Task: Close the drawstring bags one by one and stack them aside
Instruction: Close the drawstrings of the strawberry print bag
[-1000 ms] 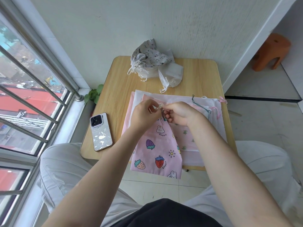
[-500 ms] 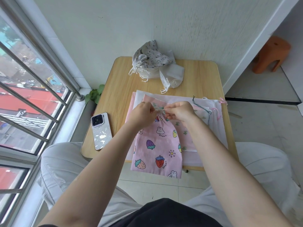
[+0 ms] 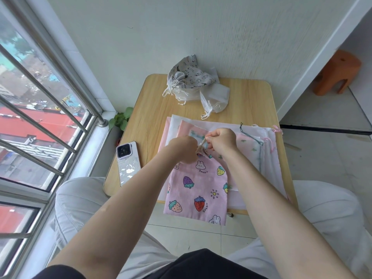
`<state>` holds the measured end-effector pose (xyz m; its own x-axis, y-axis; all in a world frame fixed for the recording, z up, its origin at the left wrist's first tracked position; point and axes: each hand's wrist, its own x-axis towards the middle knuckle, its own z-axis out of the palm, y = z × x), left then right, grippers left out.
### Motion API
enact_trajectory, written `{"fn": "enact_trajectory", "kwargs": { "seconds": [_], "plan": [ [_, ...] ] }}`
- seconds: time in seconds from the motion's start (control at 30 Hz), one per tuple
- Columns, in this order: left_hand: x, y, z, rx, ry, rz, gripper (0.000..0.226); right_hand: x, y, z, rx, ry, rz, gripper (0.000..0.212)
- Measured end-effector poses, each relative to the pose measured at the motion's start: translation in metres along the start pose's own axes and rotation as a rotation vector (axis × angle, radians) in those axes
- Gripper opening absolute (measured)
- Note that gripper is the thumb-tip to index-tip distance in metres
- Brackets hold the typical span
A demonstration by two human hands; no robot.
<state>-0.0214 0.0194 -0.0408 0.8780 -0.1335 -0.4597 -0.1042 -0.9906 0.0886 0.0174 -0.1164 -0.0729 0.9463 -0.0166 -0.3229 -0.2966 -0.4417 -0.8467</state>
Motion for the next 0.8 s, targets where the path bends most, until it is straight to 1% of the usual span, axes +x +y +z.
{"fn": "enact_trajectory", "kwargs": {
  "seconds": [0.1,0.17,0.27,0.3,0.33,0.37,0.4,0.47,0.5,0.53,0.57,0.63,0.67,0.7,0.73,0.77,0.8],
  "plan": [
    [0.002,-0.002,-0.004,0.051,-0.031,0.001,0.028,0.001,0.0,0.003,0.004,-0.008,0.008,0.015],
    [0.004,-0.002,-0.002,0.082,-0.019,-0.023,0.029,0.0,-0.001,0.004,0.022,-0.043,0.003,0.014],
    [0.008,-0.004,0.001,0.026,0.087,-0.029,0.024,0.002,-0.008,-0.001,0.076,-0.089,-0.035,0.011],
    [0.011,-0.005,0.002,-0.034,0.133,-0.021,0.029,0.003,-0.011,-0.004,0.091,-0.095,-0.047,0.01],
    [0.013,-0.006,0.002,-0.086,0.164,-0.008,0.041,0.005,-0.014,-0.006,0.093,-0.099,-0.061,0.009],
    [0.015,-0.005,-0.001,-0.12,0.169,0.007,0.048,0.007,-0.016,-0.009,0.09,-0.103,-0.075,0.009],
    [0.016,-0.003,-0.004,-0.136,0.16,0.022,0.046,0.009,-0.018,-0.013,0.08,-0.113,-0.085,0.009],
    [0.021,0.0,-0.012,-0.174,0.17,0.027,0.03,0.013,-0.024,-0.019,0.065,-0.141,-0.087,0.007],
    [0.025,0.0,-0.018,-0.194,0.189,0.026,0.026,0.014,-0.029,-0.024,0.051,-0.16,-0.083,0.004],
    [0.027,0.0,-0.025,-0.194,0.197,0.021,0.028,0.015,-0.035,-0.03,0.01,-0.183,-0.086,0.008],
    [0.03,-0.002,-0.034,-0.17,0.208,0.011,0.031,0.018,-0.04,-0.038,-0.073,-0.219,-0.09,0.018],
    [0.038,-0.009,-0.054,-0.151,0.234,-0.036,0.043,0.024,-0.056,-0.055,-0.292,-0.33,-0.084,0.035],
    [0.042,-0.013,-0.063,-0.179,0.256,-0.079,0.049,0.028,-0.063,-0.061,-0.409,-0.376,-0.08,0.039],
    [0.048,-0.017,-0.074,-0.227,0.292,-0.111,0.051,0.033,-0.073,-0.064,-0.525,-0.379,-0.089,0.037],
    [0.055,-0.021,-0.086,-0.289,0.322,-0.132,0.051,0.042,-0.085,-0.066,-0.656,-0.331,-0.105,0.024],
    [0.06,-0.024,-0.093,-0.355,0.343,-0.139,0.049,0.049,-0.096,-0.066,-0.755,-0.245,-0.126,0.008],
    [0.064,-0.025,-0.104,-0.44,0.37,-0.153,0.048,0.058,-0.109,-0.066,-0.786,-0.12,-0.15,0.01]
  ]
}}
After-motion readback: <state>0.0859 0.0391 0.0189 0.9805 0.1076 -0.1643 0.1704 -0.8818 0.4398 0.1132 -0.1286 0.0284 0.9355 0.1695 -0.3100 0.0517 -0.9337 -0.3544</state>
